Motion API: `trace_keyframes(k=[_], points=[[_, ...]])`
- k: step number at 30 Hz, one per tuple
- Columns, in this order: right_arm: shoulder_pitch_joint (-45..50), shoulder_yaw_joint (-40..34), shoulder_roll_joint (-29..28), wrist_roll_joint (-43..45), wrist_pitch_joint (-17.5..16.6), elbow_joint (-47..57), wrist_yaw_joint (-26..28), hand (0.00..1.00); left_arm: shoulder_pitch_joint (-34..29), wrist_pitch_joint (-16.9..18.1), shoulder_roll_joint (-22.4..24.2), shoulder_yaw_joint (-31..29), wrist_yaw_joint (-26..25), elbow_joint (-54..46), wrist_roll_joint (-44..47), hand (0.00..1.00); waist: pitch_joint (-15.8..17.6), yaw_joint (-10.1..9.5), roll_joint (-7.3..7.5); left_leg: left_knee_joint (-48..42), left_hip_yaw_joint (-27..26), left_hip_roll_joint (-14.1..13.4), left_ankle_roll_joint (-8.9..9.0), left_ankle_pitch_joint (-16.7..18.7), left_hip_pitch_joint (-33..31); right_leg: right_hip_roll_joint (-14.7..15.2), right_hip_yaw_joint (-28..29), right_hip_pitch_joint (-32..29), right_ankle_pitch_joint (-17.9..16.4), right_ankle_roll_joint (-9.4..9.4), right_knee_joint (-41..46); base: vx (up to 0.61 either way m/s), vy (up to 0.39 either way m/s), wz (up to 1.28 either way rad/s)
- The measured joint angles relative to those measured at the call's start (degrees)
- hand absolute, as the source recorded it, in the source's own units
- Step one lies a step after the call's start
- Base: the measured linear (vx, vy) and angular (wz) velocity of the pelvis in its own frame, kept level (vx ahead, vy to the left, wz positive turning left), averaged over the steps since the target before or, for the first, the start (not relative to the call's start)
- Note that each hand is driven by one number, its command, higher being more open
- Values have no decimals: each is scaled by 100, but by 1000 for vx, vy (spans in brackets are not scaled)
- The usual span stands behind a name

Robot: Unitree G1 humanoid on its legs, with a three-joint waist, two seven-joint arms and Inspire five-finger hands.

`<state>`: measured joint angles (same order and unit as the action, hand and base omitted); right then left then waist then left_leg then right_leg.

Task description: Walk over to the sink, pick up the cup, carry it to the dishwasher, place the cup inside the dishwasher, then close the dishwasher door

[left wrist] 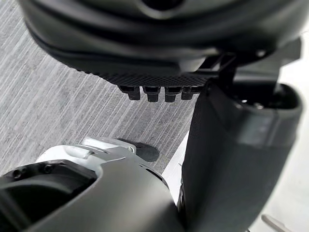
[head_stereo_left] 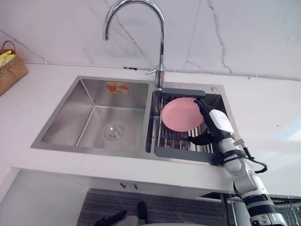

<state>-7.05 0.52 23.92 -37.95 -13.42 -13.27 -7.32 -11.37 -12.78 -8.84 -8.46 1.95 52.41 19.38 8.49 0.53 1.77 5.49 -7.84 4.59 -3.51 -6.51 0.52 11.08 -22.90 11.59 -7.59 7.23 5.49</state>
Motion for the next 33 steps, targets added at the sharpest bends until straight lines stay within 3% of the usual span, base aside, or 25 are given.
trace_keyframes(k=[6, 17, 18, 23, 33], points=[[-232, 11, 4, -4, 197, -245, -205, 100, 12, -59, 1, 0, 65, -84, -108, 100, 1, -116, -2, 0, 77, 20, -2, -1, 1, 4, -88, 42, 0, 0, -6, -4, -53, 7], [-651, 173, 22, -49, 613, -816, -492, 100, 15, -73, 0, 5, 88, -85, -143, 100, 16, -117, -26, 0, 211, 30, -1, -5, 10, -4, -220, 89, 0, 0, 52, 6, -58, 6], [-696, 199, 23, -51, 641, -872, -530, 0, 15, -73, 0, 7, 91, -84, -144, 100, 19, -117, -31, 0, 221, 30, 1, -5, 13, -4, -227, 95, 0, 0, 59, 2, -52, 3], [-710, 246, 35, -134, 644, -958, -557, 0, 15, -74, 2, 11, 101, -85, -146, 100, 29, -119, -47, 0, 243, 28, 2, -5, 16, -5, -236, 102, 0, 0, 89, 2, -50, 3], [-949, 557, 348, -1130, 454, -1151, -1404, 0, 29, -64, 1, 20, 215, -96, -365, 100, 54, -124, -90, 0, 249, 18, -46, 36, 6, -1, -254, 99, 1, 1, 142, 11, -53, 1]])
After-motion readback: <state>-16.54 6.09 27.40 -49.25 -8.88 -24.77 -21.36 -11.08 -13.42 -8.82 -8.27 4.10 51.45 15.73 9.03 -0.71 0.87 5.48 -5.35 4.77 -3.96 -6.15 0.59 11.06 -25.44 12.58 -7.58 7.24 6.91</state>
